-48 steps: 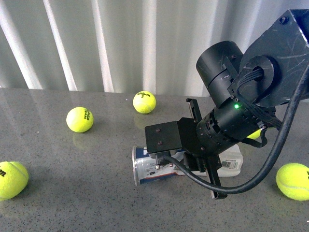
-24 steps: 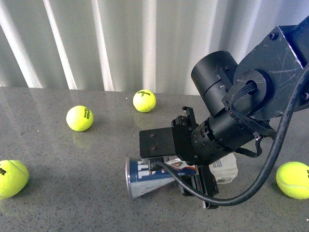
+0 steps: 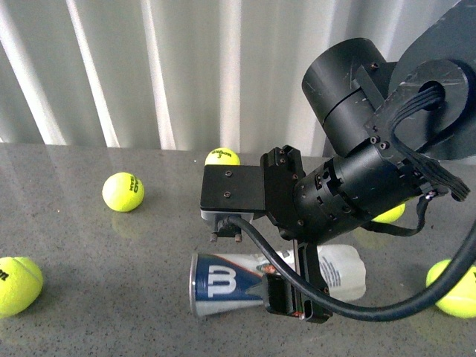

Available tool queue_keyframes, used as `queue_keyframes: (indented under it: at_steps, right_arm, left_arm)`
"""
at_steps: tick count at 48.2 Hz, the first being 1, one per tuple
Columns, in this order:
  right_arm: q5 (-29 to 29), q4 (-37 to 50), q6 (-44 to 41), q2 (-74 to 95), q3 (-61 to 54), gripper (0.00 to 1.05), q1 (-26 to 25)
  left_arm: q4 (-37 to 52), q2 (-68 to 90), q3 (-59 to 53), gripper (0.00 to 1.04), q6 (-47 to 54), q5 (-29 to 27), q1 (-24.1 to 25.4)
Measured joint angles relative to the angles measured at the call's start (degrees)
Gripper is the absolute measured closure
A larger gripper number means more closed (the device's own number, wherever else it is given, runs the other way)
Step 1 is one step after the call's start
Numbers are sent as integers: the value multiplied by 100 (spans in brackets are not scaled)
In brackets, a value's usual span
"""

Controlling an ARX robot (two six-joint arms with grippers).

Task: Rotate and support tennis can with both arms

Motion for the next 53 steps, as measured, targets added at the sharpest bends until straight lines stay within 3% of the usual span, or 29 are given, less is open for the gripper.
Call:
queue_keyframes:
  at_steps: [6, 11, 13, 17, 21, 25, 31, 36, 40, 45, 53]
  right_arm:
    - [-391, 155, 704, -461, -201, 7, 9]
    - [-608, 662, 1784, -1130, -496, 7, -7]
    - [-590, 999, 2638, -1624, -723, 7, -66]
    - [85, 1526, 4148, -2352, -1137, 7, -254]
    - [1040, 1434, 5965, -2942, -1497, 7, -629]
    - [1154, 1423, 6649, -2979, -1554, 7, -772]
    - [1224, 1475, 7031, -2942, -1611, 7, -754]
    - [3032, 3720, 6736, -2970, -2487, 22, -621]
    - [3748, 5112, 6596, -3176, -3252, 34, -680]
    - [3759, 5978, 6520, -3672, -3963, 52, -957]
    - [3351, 6116, 6476, -4540, -5025, 91, -1397]
  left_arm:
    - [0, 0, 0, 7, 0, 0, 0]
    - [0, 0, 0, 7, 0, 0, 0]
    - [0, 0, 0, 7, 0, 0, 0]
    - [0, 2, 0, 7, 0, 0, 0]
    - [0, 2, 0, 7, 0, -2, 0]
    - [0, -2, 0, 7, 0, 0, 0]
    - [0, -2, 0, 7, 0, 4, 0]
    - [0, -4, 0, 7, 0, 2, 0]
    - [0, -4, 0, 7, 0, -28, 0]
    - [0, -4, 0, 7, 0, -15, 0]
    - [0, -4, 0, 7, 0, 2, 0]
